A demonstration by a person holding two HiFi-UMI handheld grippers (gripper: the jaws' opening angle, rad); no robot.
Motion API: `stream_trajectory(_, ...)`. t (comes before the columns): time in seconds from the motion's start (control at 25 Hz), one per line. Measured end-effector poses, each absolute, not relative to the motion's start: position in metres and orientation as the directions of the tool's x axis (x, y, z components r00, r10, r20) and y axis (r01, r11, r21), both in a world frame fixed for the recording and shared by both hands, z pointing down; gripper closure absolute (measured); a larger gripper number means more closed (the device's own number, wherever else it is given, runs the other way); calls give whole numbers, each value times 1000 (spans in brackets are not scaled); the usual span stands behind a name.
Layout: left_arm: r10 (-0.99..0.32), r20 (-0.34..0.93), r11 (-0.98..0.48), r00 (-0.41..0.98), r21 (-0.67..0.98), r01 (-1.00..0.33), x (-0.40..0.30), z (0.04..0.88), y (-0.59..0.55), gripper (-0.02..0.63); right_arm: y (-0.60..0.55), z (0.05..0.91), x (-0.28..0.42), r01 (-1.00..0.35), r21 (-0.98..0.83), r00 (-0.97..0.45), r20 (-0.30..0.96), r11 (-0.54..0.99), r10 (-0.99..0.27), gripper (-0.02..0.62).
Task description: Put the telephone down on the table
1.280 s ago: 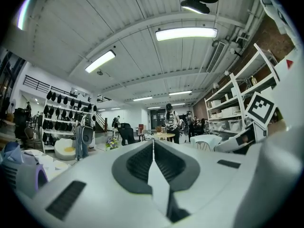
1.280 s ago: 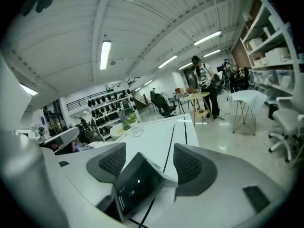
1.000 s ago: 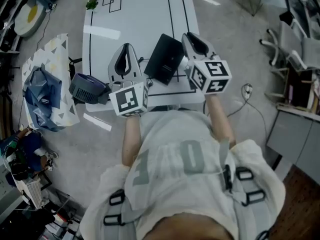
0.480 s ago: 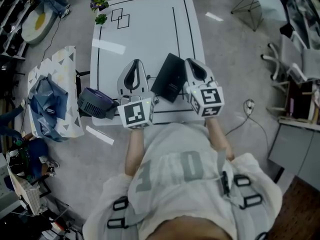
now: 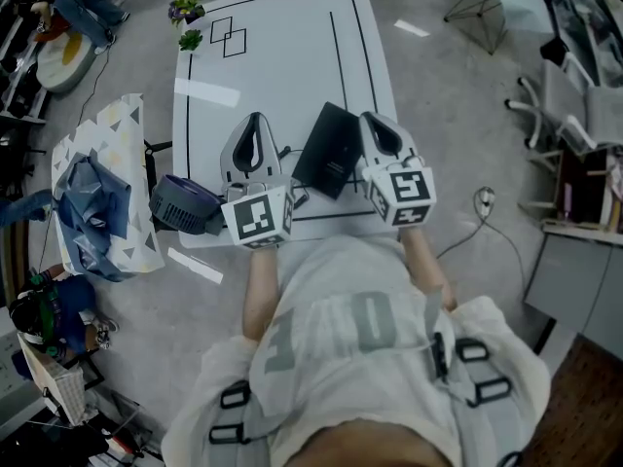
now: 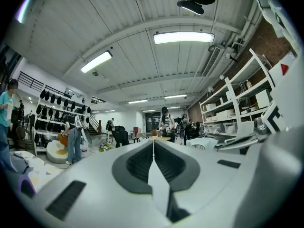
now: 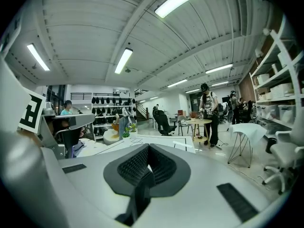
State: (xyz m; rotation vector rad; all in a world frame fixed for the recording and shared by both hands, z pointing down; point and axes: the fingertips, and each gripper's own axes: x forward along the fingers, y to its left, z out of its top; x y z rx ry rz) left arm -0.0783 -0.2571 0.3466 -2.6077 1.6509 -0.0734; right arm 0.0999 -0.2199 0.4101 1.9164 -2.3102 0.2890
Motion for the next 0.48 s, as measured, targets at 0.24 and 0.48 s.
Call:
stream_trajectory(0.24,-897,18,-441,441,-59,-895,-75,350,-260,594,-221,412,106,-986,-67,-162,220,150,-962,588)
stream_trajectory(0.48,-889,1,-457,458,-56,-888,-71,346,-262,594,-219,419,109,-988,-78,-147,240,132,-960,588)
